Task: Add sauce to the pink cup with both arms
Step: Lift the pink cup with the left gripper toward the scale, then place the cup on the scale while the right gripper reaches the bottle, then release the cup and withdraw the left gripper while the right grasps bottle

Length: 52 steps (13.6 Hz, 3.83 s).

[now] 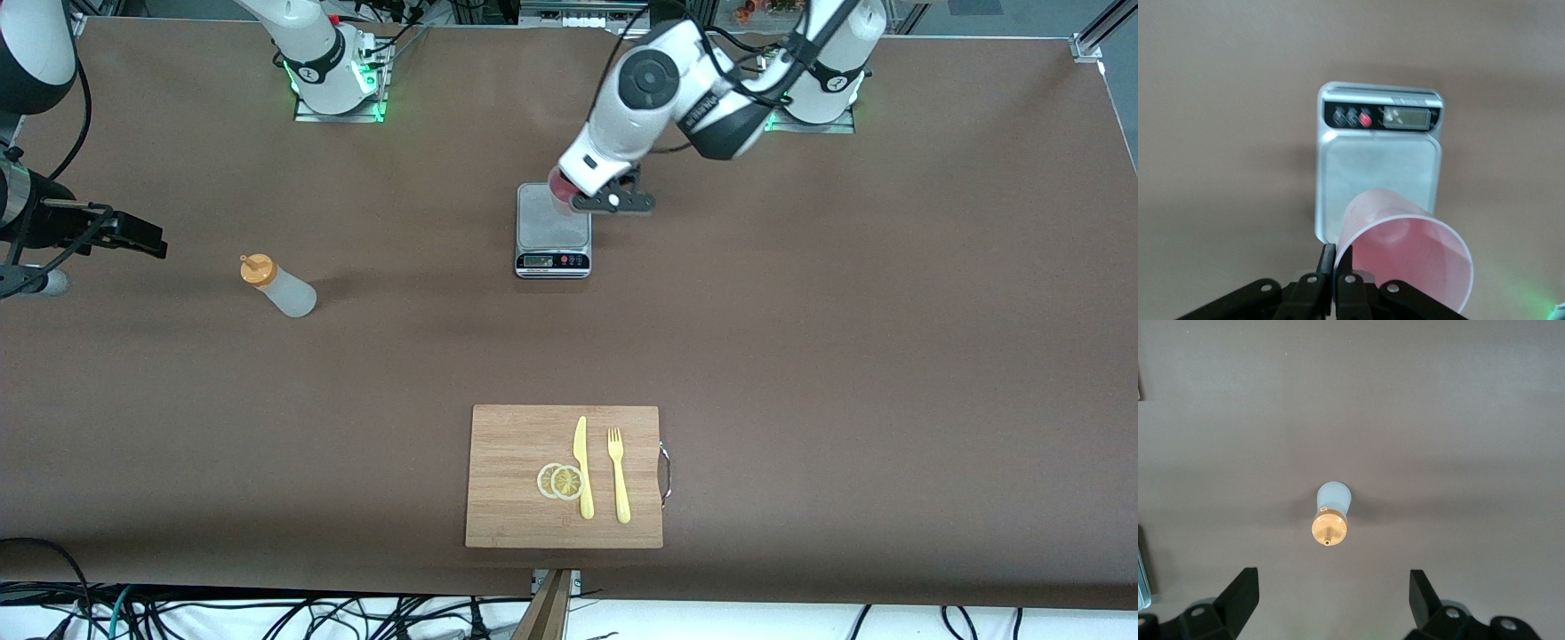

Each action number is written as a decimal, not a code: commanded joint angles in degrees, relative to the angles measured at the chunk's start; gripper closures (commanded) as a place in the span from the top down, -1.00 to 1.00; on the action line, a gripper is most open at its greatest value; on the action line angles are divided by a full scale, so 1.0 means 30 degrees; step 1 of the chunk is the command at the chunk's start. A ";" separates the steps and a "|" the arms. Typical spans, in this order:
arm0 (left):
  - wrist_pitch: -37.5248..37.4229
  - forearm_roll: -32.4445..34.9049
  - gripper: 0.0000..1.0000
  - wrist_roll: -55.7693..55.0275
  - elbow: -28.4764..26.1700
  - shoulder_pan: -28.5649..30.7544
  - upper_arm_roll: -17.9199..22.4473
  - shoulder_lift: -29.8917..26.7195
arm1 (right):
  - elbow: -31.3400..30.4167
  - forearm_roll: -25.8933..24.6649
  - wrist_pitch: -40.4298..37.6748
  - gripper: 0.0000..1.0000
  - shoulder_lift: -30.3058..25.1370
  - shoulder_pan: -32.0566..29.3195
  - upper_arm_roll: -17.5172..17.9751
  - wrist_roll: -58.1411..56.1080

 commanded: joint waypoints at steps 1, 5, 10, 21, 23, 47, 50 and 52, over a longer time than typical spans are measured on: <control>0.1740 0.0272 -1.00 -0.1856 -0.0325 -0.1105 0.0026 0.0698 | -0.0655 0.0487 -0.0019 1.00 -0.0245 -0.0051 -0.0191 -0.4273; 0.2300 0.2499 -1.00 -0.4023 -0.0501 -0.2044 0.0026 0.1666 | -0.1300 0.4289 -0.0513 1.00 -0.0508 -0.0110 -0.2763 -1.3625; 0.3006 0.3408 -1.00 -0.4263 -0.0472 -0.2047 0.0492 0.2458 | -0.3932 0.9504 -0.1919 1.00 -0.0539 -0.0140 -0.7126 -2.5870; 0.3094 0.3674 1.00 -0.4029 0.0141 -0.2017 0.1549 0.2900 | -0.7543 1.8999 -0.7020 0.99 0.7947 -0.3479 -0.9773 -4.4985; 0.2832 0.3325 1.00 -0.4292 0.0697 -0.2017 0.1491 0.2695 | -0.7078 2.0405 -0.6845 0.99 0.9764 -0.3480 -0.9685 -4.6074; -1.3546 0.1857 1.00 1.5513 1.0631 0.3517 1.1921 -0.1818 | -0.4613 2.3109 -0.6992 0.70 1.4198 -0.3743 -0.6198 -5.0005; -1.3605 0.2033 1.00 1.5483 1.0661 0.3813 1.2037 -0.1906 | -0.4613 2.3079 -0.6991 -0.43 1.4198 -0.3714 -0.6198 -5.0005; -1.3926 0.1858 1.00 1.5483 1.0893 0.4105 1.2008 -0.1760 | -0.4613 2.3021 -0.7021 -1.00 1.4198 -0.3714 -0.6198 -4.9976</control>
